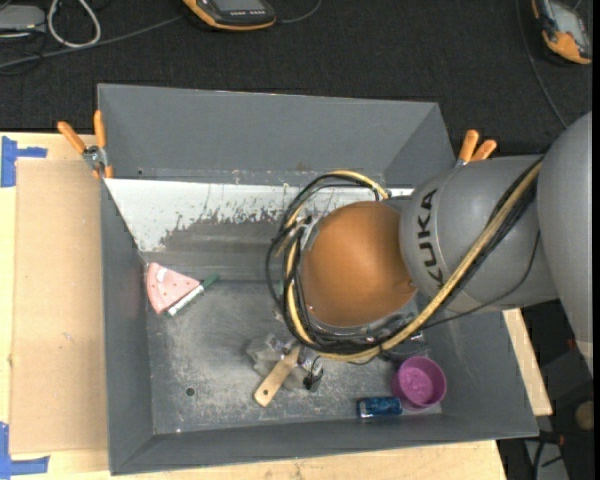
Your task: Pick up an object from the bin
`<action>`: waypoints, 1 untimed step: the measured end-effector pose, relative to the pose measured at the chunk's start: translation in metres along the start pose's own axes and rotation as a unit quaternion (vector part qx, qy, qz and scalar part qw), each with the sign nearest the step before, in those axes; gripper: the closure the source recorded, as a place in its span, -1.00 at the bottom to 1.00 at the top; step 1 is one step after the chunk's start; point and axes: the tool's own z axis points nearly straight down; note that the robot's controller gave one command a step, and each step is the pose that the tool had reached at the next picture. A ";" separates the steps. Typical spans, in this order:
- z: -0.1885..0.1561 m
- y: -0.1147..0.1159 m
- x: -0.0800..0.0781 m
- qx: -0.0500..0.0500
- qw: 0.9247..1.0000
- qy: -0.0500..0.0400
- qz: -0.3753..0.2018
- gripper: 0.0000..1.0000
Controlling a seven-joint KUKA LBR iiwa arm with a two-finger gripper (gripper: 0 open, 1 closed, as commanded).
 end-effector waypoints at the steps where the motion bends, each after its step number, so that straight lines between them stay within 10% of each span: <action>1: -0.003 0.000 0.000 -0.001 1.000 0.000 0.002 1.00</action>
Offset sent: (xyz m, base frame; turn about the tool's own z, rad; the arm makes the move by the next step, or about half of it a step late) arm -0.0003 0.0001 0.0645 0.0026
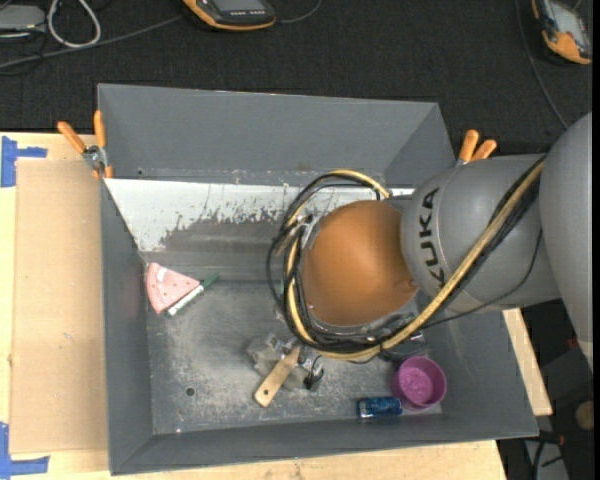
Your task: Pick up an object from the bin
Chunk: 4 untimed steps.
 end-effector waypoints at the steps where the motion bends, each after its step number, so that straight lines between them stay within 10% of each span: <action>1: -0.036 0.002 0.000 -0.003 1.000 0.002 0.000 1.00; 4: -0.097 0.003 -0.001 -0.004 1.000 0.002 0.004 1.00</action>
Offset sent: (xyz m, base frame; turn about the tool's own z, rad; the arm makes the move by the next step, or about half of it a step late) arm -0.0029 0.0004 0.0476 -0.0001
